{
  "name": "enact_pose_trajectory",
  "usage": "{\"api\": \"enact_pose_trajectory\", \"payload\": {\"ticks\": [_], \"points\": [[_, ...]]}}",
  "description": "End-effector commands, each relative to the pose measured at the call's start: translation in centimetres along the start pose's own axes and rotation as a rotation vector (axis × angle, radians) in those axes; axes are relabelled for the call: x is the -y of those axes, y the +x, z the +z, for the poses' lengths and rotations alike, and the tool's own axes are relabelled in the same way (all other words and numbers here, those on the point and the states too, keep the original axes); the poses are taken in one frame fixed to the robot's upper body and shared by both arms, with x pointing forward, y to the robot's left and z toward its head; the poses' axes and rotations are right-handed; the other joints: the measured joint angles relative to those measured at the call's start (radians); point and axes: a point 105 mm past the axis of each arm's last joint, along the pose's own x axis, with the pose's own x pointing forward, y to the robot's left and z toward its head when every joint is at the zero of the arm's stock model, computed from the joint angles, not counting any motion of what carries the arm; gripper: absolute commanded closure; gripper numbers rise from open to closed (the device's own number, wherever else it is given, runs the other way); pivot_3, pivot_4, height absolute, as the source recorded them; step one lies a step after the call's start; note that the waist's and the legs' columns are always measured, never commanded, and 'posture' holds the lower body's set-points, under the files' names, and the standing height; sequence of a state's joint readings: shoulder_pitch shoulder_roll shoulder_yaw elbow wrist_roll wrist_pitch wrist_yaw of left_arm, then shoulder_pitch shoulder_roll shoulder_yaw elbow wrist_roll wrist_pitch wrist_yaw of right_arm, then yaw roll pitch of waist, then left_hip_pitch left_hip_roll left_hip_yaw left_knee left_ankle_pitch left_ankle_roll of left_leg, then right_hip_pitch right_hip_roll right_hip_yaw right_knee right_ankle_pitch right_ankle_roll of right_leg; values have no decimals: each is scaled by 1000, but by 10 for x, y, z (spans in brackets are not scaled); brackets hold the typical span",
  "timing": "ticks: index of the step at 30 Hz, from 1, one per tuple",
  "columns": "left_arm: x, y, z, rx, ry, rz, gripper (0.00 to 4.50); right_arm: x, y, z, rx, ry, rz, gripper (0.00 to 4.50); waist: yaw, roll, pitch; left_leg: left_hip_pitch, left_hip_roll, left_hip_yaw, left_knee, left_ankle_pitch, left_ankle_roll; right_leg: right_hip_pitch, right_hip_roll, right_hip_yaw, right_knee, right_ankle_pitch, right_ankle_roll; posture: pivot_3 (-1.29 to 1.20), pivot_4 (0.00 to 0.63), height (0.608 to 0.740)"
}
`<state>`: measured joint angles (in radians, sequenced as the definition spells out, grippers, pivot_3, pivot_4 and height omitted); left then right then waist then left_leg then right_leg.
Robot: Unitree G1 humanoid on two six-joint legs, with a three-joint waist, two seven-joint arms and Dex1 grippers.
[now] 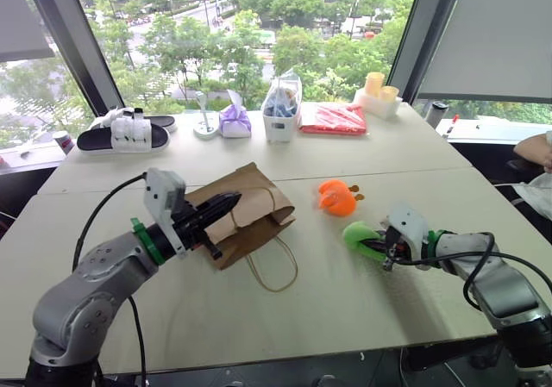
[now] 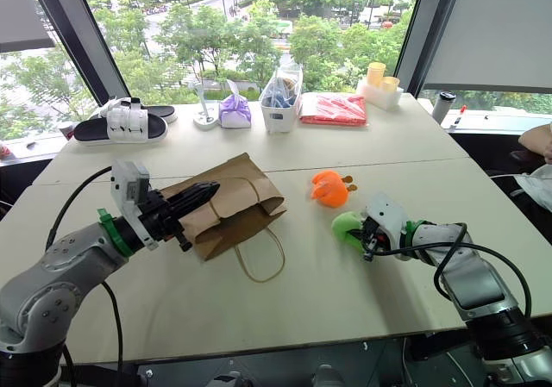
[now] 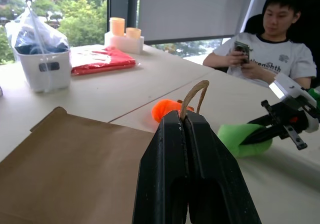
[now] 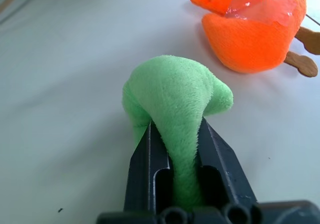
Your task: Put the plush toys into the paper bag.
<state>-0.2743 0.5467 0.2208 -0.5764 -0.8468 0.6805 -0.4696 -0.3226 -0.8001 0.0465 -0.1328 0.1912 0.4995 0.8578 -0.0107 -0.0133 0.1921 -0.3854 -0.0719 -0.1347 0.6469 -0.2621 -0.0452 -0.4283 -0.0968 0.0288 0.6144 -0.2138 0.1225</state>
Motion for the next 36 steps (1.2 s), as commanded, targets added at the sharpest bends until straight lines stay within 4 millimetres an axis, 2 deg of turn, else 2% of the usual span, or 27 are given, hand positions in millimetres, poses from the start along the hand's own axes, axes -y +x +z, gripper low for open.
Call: {"api": "enact_pose_trajectory", "payload": {"ticks": [1,4,9,15,20,25,29,30,31,36], "points": [[-4,0,21,69,23,9,4500,-17,-5,54,199,-2,100,4457,-3,0,0,0,0,0,0,0,0,0,0,0,0,0,0,0,150,740],[-3,3,26,82,11,-1,4500,-39,5,78,268,-5,186,4457,-3,0,0,0,0,0,0,0,0,0,0,0,0,0,0,0,150,740],[4,7,21,69,-9,-41,4500,-65,40,100,337,-14,253,4457,-1,0,0,0,0,-1,0,0,0,0,0,0,0,0,0,0,150,740],[8,14,27,90,-16,-59,4500,-95,83,135,425,-18,287,4457,-3,0,0,0,0,-1,0,0,-1,-1,0,0,1,0,0,0,150,740],[20,15,27,76,-53,-116,4500,-99,117,158,460,-131,182,4457,-6,0,0,0,0,-1,-1,1,-1,-1,0,0,1,0,0,0,150,740],[21,15,28,75,-67,-120,4500,-100,130,185,545,-125,124,4457,-7,0,0,0,-1,-2,-1,1,-1,-2,0,0,2,0,0,0,150,740],[19,16,29,88,-77,-111,4500,-99,137,192,588,-93,81,4457,-8,0,0,0,0,-2,-1,1,-1,-2,1,0,3,0,0,0,150,740],[19,16,29,93,-80,-107,4500,-98,138,193,594,-85,70,3617,-7,0,0,0,0,-2,-1,1,-1,-2,1,0,3,0,0,0,150,740],[19,16,29,96,-81,-104,4500,-98,138,192,597,-82,63,3263,-7,0,0,0,0,-2,-1,1,-1,-2,1,0,3,0,0,0,150,740],[12,14,33,122,-95,-71,4500,-94,137,187,597,-73,38,643,-9,0,0,0,0,-2,-1,1,-1,-2,1,0,3,0,0,0,150,740]]}}
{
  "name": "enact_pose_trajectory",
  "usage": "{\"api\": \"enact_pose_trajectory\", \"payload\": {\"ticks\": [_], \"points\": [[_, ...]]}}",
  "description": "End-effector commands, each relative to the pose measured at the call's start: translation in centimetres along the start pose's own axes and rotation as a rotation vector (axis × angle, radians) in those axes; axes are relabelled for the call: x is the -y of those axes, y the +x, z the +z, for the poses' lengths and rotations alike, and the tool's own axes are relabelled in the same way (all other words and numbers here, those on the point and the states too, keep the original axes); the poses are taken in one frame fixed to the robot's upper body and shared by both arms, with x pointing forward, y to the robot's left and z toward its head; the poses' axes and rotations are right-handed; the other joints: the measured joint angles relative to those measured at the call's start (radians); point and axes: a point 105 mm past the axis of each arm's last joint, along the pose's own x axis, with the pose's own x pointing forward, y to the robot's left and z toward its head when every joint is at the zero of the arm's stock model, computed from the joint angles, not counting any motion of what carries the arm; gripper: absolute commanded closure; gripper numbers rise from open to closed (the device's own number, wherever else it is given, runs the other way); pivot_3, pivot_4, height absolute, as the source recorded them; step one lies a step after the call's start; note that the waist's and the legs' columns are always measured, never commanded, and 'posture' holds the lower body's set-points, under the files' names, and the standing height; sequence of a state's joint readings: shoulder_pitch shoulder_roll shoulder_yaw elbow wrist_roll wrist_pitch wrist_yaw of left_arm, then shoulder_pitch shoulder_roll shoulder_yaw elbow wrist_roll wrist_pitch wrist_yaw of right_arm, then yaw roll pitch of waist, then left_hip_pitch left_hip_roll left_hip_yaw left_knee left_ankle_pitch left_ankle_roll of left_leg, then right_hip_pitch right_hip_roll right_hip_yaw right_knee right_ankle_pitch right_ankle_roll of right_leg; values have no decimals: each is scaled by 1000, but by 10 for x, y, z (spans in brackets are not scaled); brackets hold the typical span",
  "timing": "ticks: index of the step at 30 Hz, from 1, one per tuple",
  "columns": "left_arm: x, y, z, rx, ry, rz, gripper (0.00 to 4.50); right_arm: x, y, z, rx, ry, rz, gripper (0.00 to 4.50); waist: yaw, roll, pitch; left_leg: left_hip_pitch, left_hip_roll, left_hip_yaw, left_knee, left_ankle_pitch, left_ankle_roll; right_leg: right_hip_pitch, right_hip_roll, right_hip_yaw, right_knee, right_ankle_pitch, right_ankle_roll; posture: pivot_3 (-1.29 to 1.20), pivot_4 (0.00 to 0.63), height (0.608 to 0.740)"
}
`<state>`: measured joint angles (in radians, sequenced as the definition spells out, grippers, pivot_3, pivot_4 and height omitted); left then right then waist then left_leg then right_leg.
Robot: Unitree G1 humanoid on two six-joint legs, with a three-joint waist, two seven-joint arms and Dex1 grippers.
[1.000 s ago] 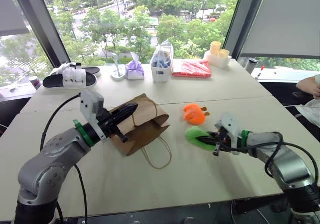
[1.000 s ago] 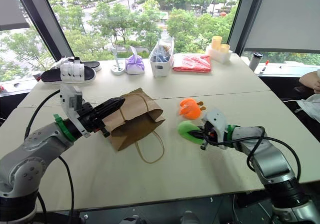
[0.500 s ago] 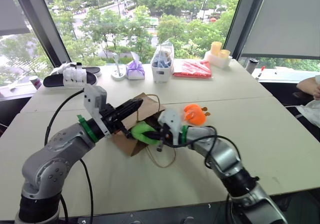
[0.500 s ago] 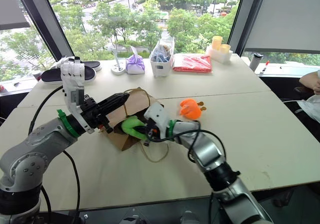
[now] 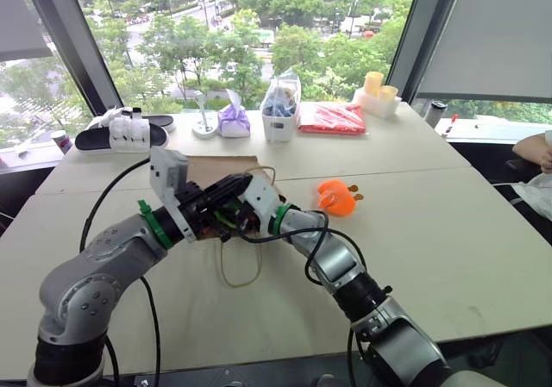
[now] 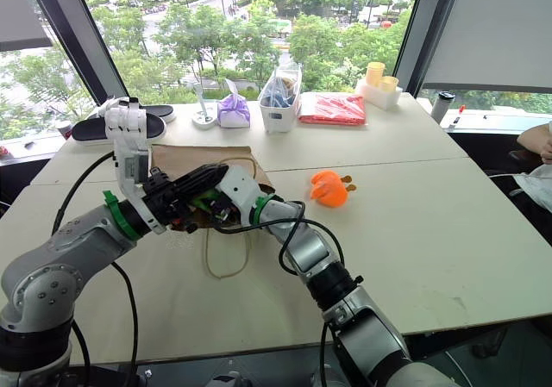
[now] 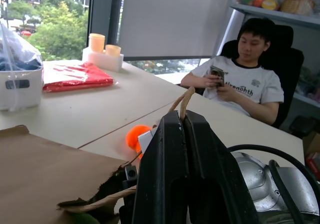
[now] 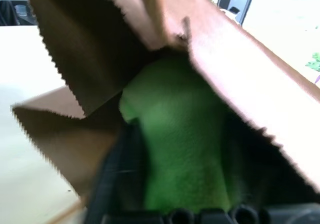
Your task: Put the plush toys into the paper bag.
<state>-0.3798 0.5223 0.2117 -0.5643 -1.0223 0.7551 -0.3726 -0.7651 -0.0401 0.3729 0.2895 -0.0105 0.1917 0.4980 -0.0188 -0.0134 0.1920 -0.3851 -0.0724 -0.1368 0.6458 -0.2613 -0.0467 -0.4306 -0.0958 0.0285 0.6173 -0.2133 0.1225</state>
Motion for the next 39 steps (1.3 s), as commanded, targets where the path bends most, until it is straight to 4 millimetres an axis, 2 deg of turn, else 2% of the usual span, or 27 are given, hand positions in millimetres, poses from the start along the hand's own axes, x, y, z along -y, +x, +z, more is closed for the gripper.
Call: {"api": "enact_pose_trajectory", "payload": {"ticks": [1,6,10,13,16,19,22,26,30,34,35,39], "points": [[0,-1,16,72,16,1,4500,7,-4,13,56,-23,-36,60,-1,0,0,0,0,0,0,0,0,0,0,0,0,0,0,0,150,740],[-8,-6,19,84,11,31,4500,8,-25,11,39,-40,-4,20,1,0,0,0,0,0,0,0,0,0,0,0,0,0,0,0,150,740],[-12,-13,14,56,12,49,4500,24,-63,23,40,47,25,20,2,0,0,0,0,0,0,0,0,0,0,0,0,0,0,0,150,740],[-14,-18,9,31,11,55,4500,40,-101,27,2,128,54,20,6,0,0,0,0,0,0,0,0,0,0,0,0,0,0,0,150,740],[-13,-20,6,24,10,52,4500,67,-130,26,-26,194,-23,20,6,0,0,0,0,0,0,0,0,1,0,0,-2,0,0,0,150,740],[-13,-19,6,22,12,50,4500,99,-144,3,-110,205,-172,20,1,0,0,0,0,1,0,0,0,1,0,0,-1,0,0,0,150,740],[-13,-18,6,20,17,45,4500,126,-146,-28,-230,187,-320,20,-1,0,0,1,1,1,0,0,0,1,0,0,-1,0,0,0,150,740],[-10,-17,6,15,27,38,4500,147,-133,-65,-354,88,-437,20,-1,0,0,1,1,2,0,0,0,1,0,0,-1,0,0,0,150,740],[-8,-17,5,12,34,36,4500,155,-119,-86,-415,52,-484,20,-1,0,0,0,1,2,0,0,0,1,0,1,-2,0,0,0,150,740],[-7,-17,7,12,56,44,4500,149,-108,-103,-470,23,-445,20,1,0,0,-1,0,2,0,0,0,0,0,1,-2,0,0,0,150,740],[-7,-17,8,14,58,48,4500,150,-107,-103,-469,29,-449,255,1,0,0,-1,0,2,0,0,0,0,0,1,-3,0,0,0,150,740],[-8,-17,8,19,63,58,4500,154,-108,-105,-476,27,-459,1730,-1,0,0,0,0,2,0,0,0,1,0,1,-2,0,0,0,150,740]]}}
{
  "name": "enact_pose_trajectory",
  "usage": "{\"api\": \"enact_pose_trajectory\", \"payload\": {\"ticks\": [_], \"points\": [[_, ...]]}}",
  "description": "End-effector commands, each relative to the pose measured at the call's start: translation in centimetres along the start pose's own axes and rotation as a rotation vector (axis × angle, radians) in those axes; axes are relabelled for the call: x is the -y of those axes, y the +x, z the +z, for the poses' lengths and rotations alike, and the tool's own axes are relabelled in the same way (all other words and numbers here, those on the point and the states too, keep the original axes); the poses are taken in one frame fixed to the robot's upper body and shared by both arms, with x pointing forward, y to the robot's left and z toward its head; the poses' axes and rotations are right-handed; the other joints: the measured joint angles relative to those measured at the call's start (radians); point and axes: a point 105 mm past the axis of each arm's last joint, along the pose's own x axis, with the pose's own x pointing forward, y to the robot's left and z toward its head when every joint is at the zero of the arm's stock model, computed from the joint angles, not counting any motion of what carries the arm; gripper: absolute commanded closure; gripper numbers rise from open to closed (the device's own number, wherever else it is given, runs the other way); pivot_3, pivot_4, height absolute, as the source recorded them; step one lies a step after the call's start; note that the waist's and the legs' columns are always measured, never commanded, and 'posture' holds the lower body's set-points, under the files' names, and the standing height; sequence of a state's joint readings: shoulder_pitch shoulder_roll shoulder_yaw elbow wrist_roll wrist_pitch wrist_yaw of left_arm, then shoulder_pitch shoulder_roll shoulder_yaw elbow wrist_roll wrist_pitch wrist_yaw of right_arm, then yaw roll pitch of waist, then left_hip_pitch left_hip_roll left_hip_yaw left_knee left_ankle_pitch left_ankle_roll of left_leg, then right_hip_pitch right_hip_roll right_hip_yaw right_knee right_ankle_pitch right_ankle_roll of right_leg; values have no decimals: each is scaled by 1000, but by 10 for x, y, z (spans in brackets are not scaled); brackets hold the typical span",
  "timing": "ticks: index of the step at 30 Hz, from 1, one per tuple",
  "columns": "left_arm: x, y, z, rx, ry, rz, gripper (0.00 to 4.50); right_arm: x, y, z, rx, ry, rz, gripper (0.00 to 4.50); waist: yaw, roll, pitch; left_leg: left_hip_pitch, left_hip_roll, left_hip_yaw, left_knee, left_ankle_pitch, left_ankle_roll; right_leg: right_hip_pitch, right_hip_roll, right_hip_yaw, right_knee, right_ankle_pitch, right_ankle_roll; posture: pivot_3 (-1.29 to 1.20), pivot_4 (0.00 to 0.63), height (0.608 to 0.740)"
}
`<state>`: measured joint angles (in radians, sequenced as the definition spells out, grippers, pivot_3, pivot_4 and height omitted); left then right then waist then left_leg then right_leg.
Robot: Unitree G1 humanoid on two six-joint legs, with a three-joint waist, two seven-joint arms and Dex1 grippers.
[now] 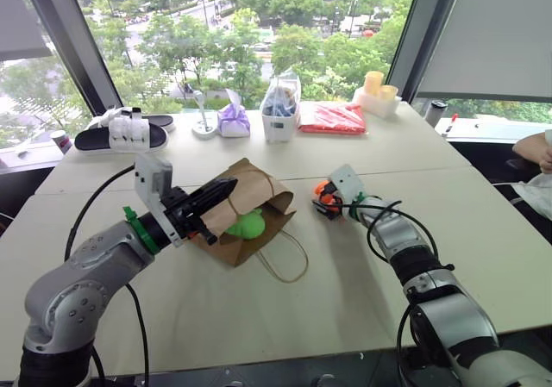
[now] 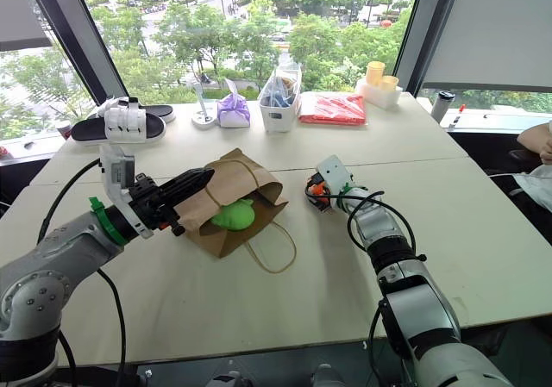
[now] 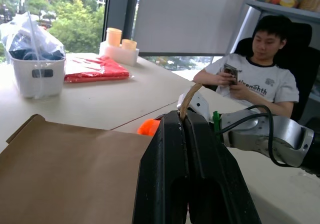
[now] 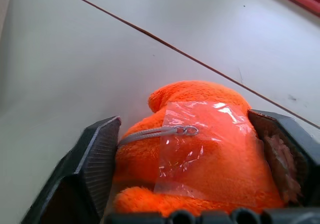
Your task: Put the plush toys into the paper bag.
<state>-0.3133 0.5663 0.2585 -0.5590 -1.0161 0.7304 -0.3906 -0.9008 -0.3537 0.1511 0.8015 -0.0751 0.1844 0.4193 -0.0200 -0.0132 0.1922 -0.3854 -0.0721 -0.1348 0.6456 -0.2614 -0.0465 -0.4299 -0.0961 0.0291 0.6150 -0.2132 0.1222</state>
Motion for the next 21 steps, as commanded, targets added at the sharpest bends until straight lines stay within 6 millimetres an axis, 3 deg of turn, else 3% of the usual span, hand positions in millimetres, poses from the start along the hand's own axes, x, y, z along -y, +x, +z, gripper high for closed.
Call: {"api": "enact_pose_trajectory", "payload": {"ticks": [1,4,7,11,13,16,19,21], "points": [[4,-1,11,39,46,-3,4500,4,1,8,20,-15,-10,2313,-1,0,0,0,0,0,0,0,0,0,0,0,0,0,0,0,150,740],[3,0,10,42,44,-1,4500,8,-2,5,11,-11,-9,3573,-2,0,0,0,0,0,0,0,0,0,0,0,0,0,0,0,150,740],[0,0,11,44,42,1,4500,10,-8,10,34,29,27,3573,-1,0,0,0,0,0,0,0,0,0,0,0,0,0,0,0,150,740],[-5,-1,21,80,29,18,4500,6,-40,37,157,140,146,3573,5,0,0,-1,0,-2,0,0,0,0,0,0,0,0,0,0,150,740],[-5,-1,21,78,11,9,4500,-20,-74,43,195,139,316,3573,12,1,0,-1,0,-2,0,0,0,0,0,0,0,0,0,0,150,740],[-4,0,22,74,-6,-9,4500,-54,-105,51,214,153,463,3573,6,1,0,-3,0,-5,0,-1,1,-1,0,-3,0,0,0,0,150,740],[-2,3,22,65,-20,-34,4500,-88,-114,66,259,210,545,3573,-7,1,0,-2,1,-3,0,-1,1,-1,0,-2,0,0,0,0,150,740],[1,4,22,60,-37,-58,4500,-101,-107,73,281,219,543,3573,-7,0,0,-1,1,-3,0,-1,1,-1,1,-2,2,0,0,0,150,740]]}}
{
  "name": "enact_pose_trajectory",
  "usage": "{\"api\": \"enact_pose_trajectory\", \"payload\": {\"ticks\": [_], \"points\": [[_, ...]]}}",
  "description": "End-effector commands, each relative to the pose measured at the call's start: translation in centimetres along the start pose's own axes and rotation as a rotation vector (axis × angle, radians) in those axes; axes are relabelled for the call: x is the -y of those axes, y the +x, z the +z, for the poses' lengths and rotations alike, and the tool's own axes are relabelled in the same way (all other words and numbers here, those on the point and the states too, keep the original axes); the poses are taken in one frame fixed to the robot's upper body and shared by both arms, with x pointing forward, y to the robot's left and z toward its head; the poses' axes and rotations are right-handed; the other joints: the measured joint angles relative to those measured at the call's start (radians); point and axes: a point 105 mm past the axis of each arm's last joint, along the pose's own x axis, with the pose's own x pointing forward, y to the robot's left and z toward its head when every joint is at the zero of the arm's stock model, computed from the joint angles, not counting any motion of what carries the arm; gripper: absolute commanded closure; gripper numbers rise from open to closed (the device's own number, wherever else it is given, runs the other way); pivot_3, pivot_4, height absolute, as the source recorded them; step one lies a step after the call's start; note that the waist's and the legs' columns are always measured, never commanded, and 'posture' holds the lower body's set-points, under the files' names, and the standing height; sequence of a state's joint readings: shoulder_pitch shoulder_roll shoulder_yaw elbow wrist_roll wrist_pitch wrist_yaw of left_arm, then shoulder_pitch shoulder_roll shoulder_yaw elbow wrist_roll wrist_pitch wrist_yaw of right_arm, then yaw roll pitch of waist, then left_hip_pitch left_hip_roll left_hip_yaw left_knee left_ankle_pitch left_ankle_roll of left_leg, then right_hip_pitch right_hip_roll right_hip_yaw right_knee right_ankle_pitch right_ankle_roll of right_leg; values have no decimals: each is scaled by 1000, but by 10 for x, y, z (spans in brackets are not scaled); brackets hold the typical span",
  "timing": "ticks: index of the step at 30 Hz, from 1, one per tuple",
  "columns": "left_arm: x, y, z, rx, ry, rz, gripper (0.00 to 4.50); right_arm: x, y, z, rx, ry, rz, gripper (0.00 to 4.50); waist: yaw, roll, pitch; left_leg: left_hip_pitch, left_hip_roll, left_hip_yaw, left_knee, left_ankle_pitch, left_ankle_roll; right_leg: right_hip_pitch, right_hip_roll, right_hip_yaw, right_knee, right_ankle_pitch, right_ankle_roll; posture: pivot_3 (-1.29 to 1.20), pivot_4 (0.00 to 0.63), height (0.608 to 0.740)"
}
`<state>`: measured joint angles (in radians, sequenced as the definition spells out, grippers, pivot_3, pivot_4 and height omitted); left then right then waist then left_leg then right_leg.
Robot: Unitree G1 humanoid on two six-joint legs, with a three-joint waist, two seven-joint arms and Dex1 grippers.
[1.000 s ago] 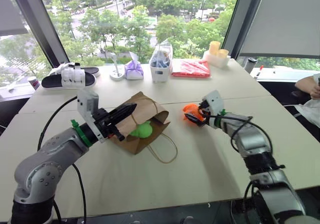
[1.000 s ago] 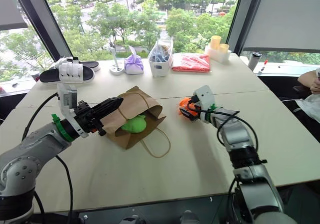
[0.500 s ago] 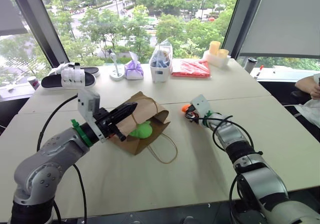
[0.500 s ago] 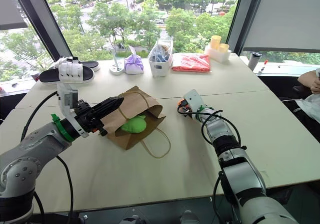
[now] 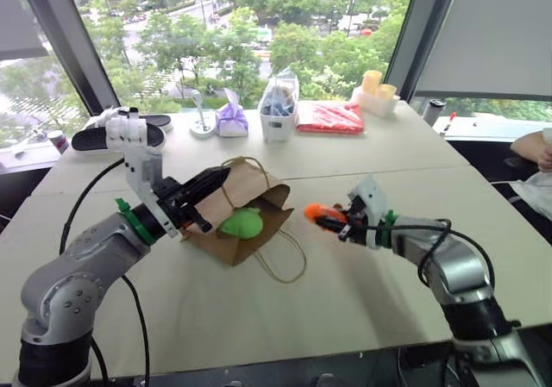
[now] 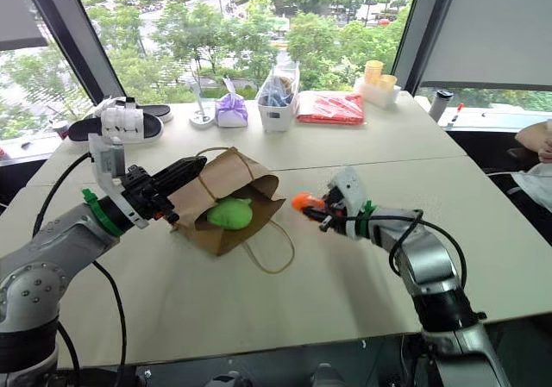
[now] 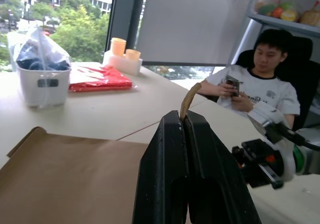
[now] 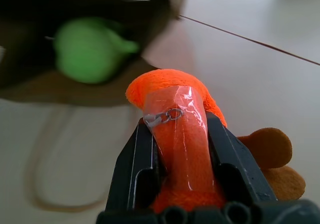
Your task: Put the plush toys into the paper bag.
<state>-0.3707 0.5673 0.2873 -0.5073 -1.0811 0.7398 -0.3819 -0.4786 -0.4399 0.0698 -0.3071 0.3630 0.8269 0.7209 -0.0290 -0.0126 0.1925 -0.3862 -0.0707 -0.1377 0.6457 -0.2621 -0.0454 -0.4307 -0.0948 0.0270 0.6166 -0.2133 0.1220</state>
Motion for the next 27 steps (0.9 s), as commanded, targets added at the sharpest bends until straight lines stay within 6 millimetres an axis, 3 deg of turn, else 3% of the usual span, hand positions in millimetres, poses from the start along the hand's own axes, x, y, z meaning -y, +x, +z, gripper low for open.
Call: {"api": "enact_pose_trajectory", "payload": {"ticks": [1,5,9,21,25,26,27], "points": [[8,1,7,6,-8,-58,4500,-18,19,18,75,-31,16,3573,5,0,0,1,0,0,0,0,0,1,0,0,0,0,0,0,150,740],[9,1,5,-8,-31,-71,4500,-17,37,22,104,-15,-24,3573,14,0,0,2,0,0,1,0,-1,2,0,0,0,0,-1,0,150,740],[13,-2,5,-17,-51,-91,4500,-21,75,32,165,-49,-42,3573,13,-1,0,1,-1,0,0,1,-1,2,0,0,-1,0,0,0,150,740],[20,-1,9,9,-90,-98,4500,-23,128,33,263,-40,-119,3573,8,-1,0,1,-1,-1,-1,1,-2,0,0,0,0,0,-1,0,150,740],[19,-1,10,16,-95,-94,4500,-25,135,26,270,-72,-158,3573,8,0,0,1,-1,-1,-1,1,-2,0,0,0,0,0,-1,0,150,740],[19,-1,10,18,-97,-93,4500,-23,135,25,274,-71,-172,2926,8,-1,0,1,-1,-1,-1,1,-2,0,0,0,0,0,-1,0,150,740],[19,-2,10,19,-98,-92,4500,-22,135,25,280,-65,-180,2582,9,0,0,1,-1,-1,-1,1,-2,0,0,0,0,0,-1,0,150,740]]}}
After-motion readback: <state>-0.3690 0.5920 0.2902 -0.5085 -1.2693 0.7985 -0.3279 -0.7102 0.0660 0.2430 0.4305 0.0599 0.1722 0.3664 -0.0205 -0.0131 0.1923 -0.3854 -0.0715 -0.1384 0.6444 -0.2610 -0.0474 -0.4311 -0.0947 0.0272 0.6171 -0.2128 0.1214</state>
